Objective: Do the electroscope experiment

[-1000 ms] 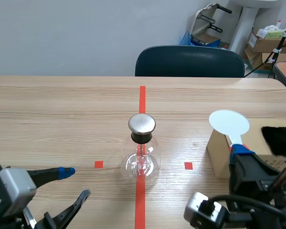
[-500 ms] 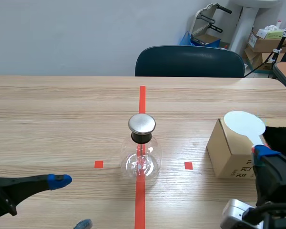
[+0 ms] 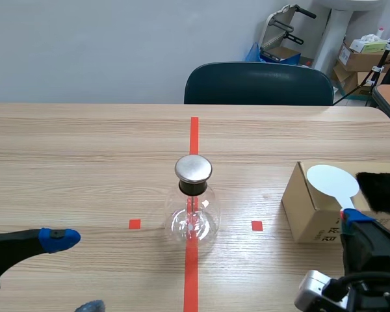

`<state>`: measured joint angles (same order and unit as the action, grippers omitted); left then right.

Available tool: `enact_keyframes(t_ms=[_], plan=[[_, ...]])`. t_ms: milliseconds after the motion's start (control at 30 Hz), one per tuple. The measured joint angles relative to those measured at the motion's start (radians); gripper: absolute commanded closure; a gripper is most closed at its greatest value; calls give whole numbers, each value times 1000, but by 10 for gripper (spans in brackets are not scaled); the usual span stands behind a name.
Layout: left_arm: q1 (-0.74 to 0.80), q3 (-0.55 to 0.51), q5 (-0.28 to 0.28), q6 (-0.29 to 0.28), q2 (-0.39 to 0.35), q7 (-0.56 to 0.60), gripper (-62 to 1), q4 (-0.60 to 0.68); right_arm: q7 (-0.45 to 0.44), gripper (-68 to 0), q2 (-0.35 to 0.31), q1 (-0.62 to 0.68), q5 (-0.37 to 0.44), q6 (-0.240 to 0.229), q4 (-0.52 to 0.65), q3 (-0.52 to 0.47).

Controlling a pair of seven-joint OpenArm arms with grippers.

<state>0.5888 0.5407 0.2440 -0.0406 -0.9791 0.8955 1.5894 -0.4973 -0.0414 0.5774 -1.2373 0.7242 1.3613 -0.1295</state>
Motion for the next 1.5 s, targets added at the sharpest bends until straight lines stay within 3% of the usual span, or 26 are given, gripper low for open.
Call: enact_keyframes(t_ms=[200, 333, 467, 567, 933, 1033, 1267, 1300, 1500], plan=[[5, 0, -3, 3, -30, 38, -448, 0, 31, -17, 0, 2, 0, 1, 0, 0], [5, 0, -58, 3, -29, 37, -448, 0, 32, -17, 0, 2, 0, 0, 0, 0], [4, 0, -63, 3, -29, 37, -448, 1, 35, -18, 0, 2, 0, 1, -4, 0], [4, 0, -101, 3, -29, 37, -448, 1, 35, -18, 0, 2, 0, 0, -27, 0], [4, 0, -97, 3, -29, 28, -448, 1, 35, -38, 0, 2, 0, 1, -44, 0], [4, 0, -97, 3, -29, 15, -448, 1, 35, -148, 0, 2, 0, 0, -44, 0], [4, 0, -97, 3, -29, 14, -448, 1, 35, -643, 0, 2, 0, 1, -44, 0], [4, 0, -97, 3, -29, 14, -448, 1, 35, -679, 0, 2, 0, 1, -44, 0], [4, 0, -97, 3, -29, 5, -448, 1, 35, -679, 0, 2, 1, 0, -44, 0]])
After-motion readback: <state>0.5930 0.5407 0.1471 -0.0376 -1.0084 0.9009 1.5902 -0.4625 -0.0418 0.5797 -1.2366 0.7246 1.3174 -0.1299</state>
